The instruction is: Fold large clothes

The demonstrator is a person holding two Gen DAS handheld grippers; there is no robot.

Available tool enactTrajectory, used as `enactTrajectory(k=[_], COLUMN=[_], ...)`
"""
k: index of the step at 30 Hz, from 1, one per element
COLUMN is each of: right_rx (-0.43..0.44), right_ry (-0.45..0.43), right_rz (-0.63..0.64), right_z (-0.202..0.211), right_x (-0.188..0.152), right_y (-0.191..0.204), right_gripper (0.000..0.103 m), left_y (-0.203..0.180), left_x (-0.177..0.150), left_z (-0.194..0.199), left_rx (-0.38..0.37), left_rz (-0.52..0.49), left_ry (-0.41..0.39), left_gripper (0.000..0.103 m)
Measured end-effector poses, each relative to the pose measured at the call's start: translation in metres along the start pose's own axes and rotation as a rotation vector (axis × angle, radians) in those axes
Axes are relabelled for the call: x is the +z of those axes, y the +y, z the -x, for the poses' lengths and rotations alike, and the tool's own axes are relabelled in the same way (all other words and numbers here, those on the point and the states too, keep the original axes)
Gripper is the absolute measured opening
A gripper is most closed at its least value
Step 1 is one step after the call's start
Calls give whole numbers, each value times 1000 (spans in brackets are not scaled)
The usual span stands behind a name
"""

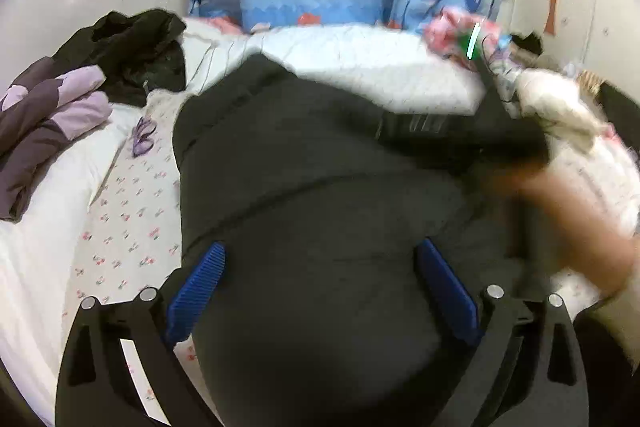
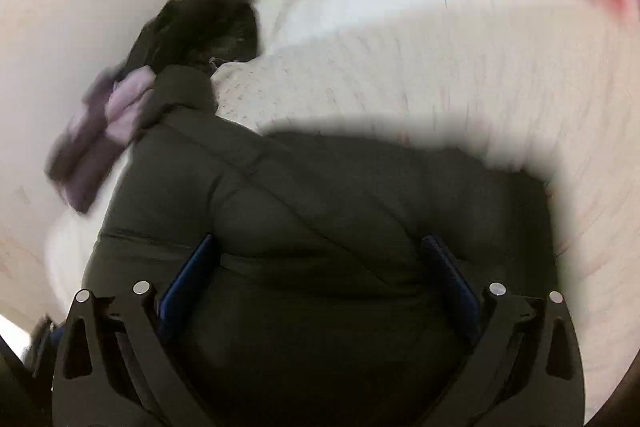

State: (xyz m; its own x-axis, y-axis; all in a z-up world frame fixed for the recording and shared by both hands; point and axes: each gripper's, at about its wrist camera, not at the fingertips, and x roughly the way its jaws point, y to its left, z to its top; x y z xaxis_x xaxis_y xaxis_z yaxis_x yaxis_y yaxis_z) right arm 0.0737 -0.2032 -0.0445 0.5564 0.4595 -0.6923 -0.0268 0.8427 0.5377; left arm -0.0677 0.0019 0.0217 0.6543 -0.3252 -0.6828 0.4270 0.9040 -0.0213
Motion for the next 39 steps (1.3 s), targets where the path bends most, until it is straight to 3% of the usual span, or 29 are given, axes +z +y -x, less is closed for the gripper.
enactTrajectory(k=[1,5,9,12,15,16,17,20,24,29,36,39], right_rx=[14,-36,7,5,-123,-138,-123,-120,-104,-133,-146,-139], right_ry=[5,32,-76,-82,23,96,110,94,15,100,87,31], right_rz=[-35,26,123,192,262,267,244,179,235,213,229,218], right_z=[-1,13,71,103,88,74,62,71,100,90,107,116], right_x=[-1,-1,-21,-54,-84,-97,-100,-99,-110,-134,-129,-119], right_y=[-10,3,26,43,48,43,38,36,52,41,47,52], right_gripper=[96,96,96,96,96,96,96,96,96,96,96,96], left_y=[-2,-14,-27,-33,-38,-39,-41,-44,-43,-42,-38,-39], left_x=[1,-2,-4,-5,-5,-4,-5,-5,-5,-4,-4,-3], left_z=[1,-2,4,7,10,10,10,13,18,26,32,35], left_rx=[-10,29,52,63,70,70,72,82,84,89,110,110], left_rz=[-7,-63,-119,-141,-154,-159,-163,-173,-162,-156,-147,-148], left_ry=[4,22,6,-9,-19,-21,-20,-34,-44,-62,-75,-84], left_gripper=[95,95,95,95,95,95,95,95,95,95,95,95])
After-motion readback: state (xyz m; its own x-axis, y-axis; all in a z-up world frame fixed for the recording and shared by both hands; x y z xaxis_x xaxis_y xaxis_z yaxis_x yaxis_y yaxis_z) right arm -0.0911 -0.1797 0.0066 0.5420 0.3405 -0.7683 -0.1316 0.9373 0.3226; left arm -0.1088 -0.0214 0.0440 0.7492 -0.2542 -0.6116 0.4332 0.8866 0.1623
